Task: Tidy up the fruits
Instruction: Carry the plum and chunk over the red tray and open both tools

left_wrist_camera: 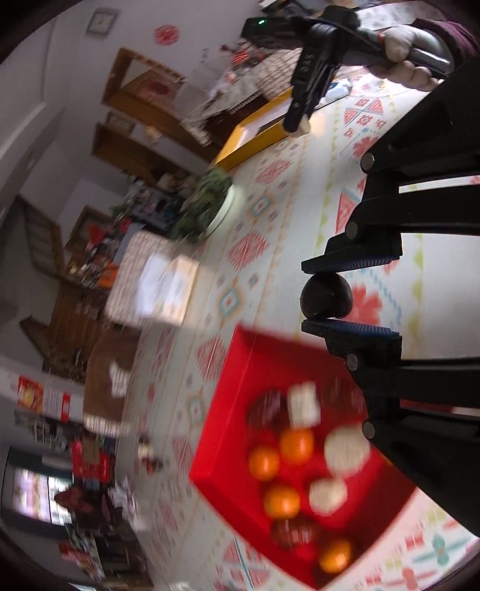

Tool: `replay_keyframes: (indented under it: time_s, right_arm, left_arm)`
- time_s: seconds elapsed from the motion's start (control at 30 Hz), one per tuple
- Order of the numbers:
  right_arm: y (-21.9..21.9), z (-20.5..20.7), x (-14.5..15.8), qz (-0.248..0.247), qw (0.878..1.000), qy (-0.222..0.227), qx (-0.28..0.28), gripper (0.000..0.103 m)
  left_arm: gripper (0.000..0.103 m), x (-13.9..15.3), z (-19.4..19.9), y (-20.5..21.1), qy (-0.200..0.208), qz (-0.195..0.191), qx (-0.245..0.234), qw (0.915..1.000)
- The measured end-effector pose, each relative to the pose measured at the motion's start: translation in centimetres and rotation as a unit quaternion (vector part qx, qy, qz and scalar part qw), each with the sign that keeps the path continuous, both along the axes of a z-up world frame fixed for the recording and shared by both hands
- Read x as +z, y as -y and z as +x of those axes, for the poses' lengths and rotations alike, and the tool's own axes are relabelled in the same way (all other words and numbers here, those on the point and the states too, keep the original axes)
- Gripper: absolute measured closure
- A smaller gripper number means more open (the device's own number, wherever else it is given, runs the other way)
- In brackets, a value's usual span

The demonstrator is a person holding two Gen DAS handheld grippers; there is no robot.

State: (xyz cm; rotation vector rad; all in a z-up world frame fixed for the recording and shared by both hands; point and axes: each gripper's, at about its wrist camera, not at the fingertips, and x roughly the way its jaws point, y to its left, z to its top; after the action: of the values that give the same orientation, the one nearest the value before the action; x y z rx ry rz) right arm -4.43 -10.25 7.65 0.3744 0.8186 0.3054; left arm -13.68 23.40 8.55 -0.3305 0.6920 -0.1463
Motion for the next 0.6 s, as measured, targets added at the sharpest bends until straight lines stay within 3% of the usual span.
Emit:
replay_keyframes:
  time_s: [0.3,0.6]
  right_arm:
    - [-10.5,-1.1,1.6,-0.011,0.995,0.012,0.097,0.064]
    - [-19.1,-0.3,0.7,-0.035,0.986,-0.002,0.164,0.064]
  left_arm:
    - [0.079,-0.3,-3.0,-8.5,0.01,-0.004,0.093,0.9956]
    - [0.079,-3.6,-2.8,-10.5,-0.021,-0.008,0.092,0.9955]
